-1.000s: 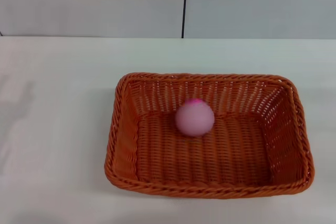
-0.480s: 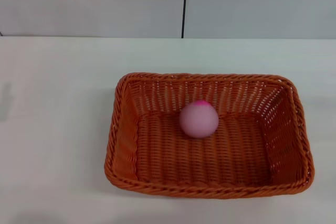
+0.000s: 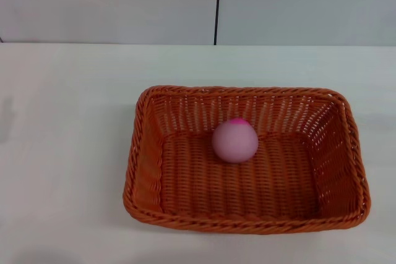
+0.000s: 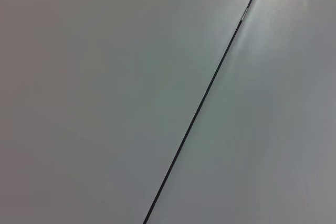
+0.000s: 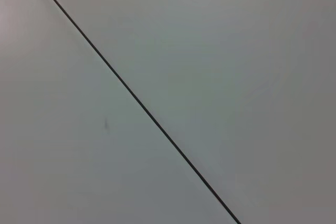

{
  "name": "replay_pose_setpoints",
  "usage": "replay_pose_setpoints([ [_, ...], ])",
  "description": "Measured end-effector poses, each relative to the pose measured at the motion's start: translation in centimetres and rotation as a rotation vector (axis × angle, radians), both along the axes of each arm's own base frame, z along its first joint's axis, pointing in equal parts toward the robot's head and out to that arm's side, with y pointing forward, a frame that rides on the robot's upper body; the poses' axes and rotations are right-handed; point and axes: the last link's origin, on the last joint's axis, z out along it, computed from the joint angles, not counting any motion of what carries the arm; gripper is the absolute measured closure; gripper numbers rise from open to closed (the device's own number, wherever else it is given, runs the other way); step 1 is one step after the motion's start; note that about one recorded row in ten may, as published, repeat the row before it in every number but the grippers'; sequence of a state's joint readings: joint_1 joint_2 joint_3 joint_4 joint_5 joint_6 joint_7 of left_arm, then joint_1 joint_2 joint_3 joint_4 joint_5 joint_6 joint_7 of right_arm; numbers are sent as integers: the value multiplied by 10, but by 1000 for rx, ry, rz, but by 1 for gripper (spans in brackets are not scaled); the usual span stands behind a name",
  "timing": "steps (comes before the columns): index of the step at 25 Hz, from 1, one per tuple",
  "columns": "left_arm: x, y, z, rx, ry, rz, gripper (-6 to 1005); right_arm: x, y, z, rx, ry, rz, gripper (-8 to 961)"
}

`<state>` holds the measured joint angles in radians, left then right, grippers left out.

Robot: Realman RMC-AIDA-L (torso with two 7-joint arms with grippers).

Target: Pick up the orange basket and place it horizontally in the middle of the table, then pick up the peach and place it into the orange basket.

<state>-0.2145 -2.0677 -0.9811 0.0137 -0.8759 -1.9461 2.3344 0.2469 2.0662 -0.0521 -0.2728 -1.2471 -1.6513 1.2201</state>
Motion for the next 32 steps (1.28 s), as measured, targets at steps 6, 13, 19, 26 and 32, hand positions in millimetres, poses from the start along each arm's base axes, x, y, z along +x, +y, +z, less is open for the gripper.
replay_pose_setpoints([
  [6,0,0,0,1,-1,1,140,1,0,0,-2,1,-8,445],
  [13,1,1,0,2,-2,-4,140,2,1,-1,-4,2,-13,445],
  [19,1,1,0,2,-2,-5,140,2,1,-1,-4,3,-15,446],
  [26,2,2,0,2,-3,-8,140,3,2,-1,-7,6,-23,446],
  [32,2,2,0,5,-9,-13,140,3,3,-2,-8,7,-24,446],
])
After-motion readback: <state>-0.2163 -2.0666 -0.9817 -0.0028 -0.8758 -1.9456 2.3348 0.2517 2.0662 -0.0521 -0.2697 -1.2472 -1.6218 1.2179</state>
